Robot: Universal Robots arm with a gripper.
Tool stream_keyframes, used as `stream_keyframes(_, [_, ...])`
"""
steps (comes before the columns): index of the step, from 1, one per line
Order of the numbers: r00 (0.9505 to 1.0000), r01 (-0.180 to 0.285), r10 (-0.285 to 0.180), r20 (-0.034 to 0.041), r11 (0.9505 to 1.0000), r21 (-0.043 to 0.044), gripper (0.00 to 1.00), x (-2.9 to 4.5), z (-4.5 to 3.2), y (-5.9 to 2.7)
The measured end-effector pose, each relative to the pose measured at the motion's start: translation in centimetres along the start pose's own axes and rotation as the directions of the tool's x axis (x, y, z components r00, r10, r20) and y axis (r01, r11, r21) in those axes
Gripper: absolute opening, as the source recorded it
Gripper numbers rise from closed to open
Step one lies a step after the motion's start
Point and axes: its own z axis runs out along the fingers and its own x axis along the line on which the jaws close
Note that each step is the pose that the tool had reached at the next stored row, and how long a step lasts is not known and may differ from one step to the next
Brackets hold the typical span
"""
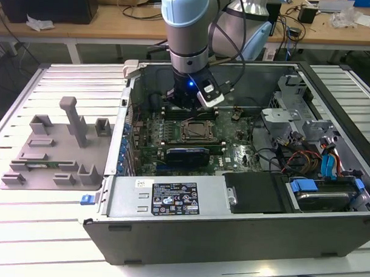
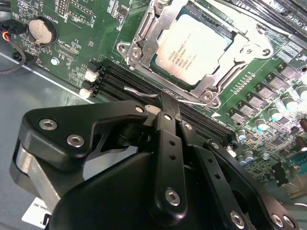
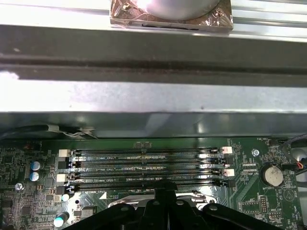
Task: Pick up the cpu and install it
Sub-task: 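Install the first cpu locking lever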
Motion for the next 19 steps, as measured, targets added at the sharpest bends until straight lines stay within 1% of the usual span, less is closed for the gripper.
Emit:
stream_keyframes(1, [1.0000,-0.001,0.001,0.0024,1.0000,0.0000,0.11,0.02,0.05,-0.01])
stream_keyframes(3, [0.9999,-0.002,0.002,0.0100,1.0000,0.0004,0.11,0.02,0.14,-0.04])
stream_keyframes(7, [0.9996,0.000,0.000,0.0286,1.0000,0.0001,0.11,0.05,0.36,-0.08])
stream_keyframes(8, [0.9995,-0.001,0.001,0.0314,1.0000,0.0002,0.11,0.06,0.40,-0.09])
stream_keyframes(10, [0.9993,-0.011,0.011,0.0344,0.9999,0.0014,0.11,0.11,0.45,-0.09])
stream_keyframes(13, [0.9993,-0.012,0.012,0.0353,0.9999,0.0015,0.11,0.17,0.45,-0.09])
stream_keyframes(15, [0.9988,-0.014,0.014,0.0463,0.9999,0.0013,0.11,0.18,0.52,-0.10])
stream_keyframes(16, [0.9983,-0.017,0.016,0.0553,0.9999,0.0016,0.11,0.19,0.55,-0.11])
stream_keyframes(17, [0.9980,-0.018,0.018,0.0613,0.9998,0.0017,0.11,0.19,0.58,-0.12])
stream_keyframes(18, [0.9974,-0.020,0.020,0.0693,0.9998,0.0017,0.11,0.19,0.61,-0.12])
stream_keyframes(19, [0.9970,-0.022,0.022,0.0746,0.9998,0.0019,0.11,0.19,0.62,-0.13])
